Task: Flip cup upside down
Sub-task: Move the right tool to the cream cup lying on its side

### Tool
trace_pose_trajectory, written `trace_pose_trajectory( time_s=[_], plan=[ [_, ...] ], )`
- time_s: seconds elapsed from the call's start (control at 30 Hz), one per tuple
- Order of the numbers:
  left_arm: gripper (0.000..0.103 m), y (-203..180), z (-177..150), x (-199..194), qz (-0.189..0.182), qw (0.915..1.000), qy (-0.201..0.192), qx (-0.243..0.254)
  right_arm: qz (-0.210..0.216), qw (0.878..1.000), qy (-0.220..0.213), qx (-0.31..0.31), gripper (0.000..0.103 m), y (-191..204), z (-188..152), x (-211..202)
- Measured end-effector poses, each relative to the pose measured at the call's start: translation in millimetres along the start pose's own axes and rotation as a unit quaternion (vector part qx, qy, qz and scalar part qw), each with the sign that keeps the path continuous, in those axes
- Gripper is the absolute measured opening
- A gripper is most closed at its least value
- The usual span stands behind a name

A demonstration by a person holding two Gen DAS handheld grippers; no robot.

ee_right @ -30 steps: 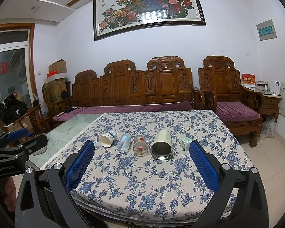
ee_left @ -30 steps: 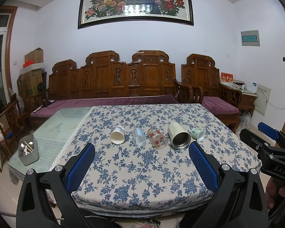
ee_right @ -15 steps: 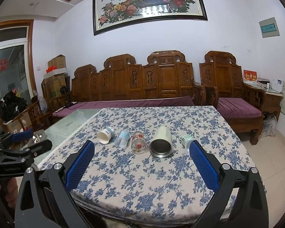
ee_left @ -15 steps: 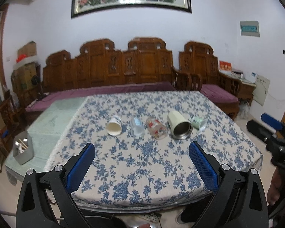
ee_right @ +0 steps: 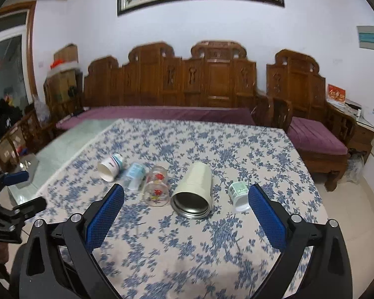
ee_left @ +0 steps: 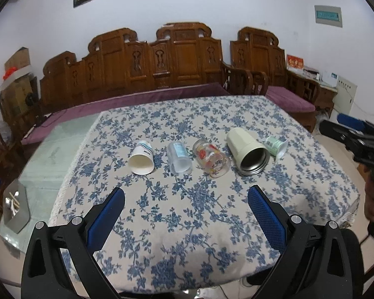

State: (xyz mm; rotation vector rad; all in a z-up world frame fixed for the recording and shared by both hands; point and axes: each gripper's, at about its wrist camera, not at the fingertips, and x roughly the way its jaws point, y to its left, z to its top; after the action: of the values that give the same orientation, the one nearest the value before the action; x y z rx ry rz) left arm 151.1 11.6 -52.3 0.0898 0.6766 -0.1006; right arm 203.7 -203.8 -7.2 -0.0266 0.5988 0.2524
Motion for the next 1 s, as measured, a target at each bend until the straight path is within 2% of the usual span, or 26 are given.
trace_pose_trajectory(
  time_s=[0.2, 0.5, 0.77, 1.0],
  plan=[
    [0.095, 2.2, 3.2, 47.5, -0.014, 0.9995, 0.027, 0.007, -0.013, 0.998, 0.043, -0.036, 0.097, -7.6, 15.5, 71.7],
    [0.095, 5.0, 0.0, 94.4, -0.023, 0.9980, 0.059, 0.000, -0.005, 0.987, 0.145, -0.070, 0.096, -10.2, 23.9, 184.2],
    [0.095, 13.0, -0.5, 116.0, -0.023, 0.9972, 0.070, -0.008, 0.007, 0.967, 0.252, -0.027, 0.096, -32.3, 18.6, 268.2],
    [0.095, 20.4, -3.8, 122.6, -0.024, 0.9967, 0.074, -0.021, 0.027, 0.944, 0.327, 0.012, 0.096, -37.4, 9.1, 305.2]
  ],
)
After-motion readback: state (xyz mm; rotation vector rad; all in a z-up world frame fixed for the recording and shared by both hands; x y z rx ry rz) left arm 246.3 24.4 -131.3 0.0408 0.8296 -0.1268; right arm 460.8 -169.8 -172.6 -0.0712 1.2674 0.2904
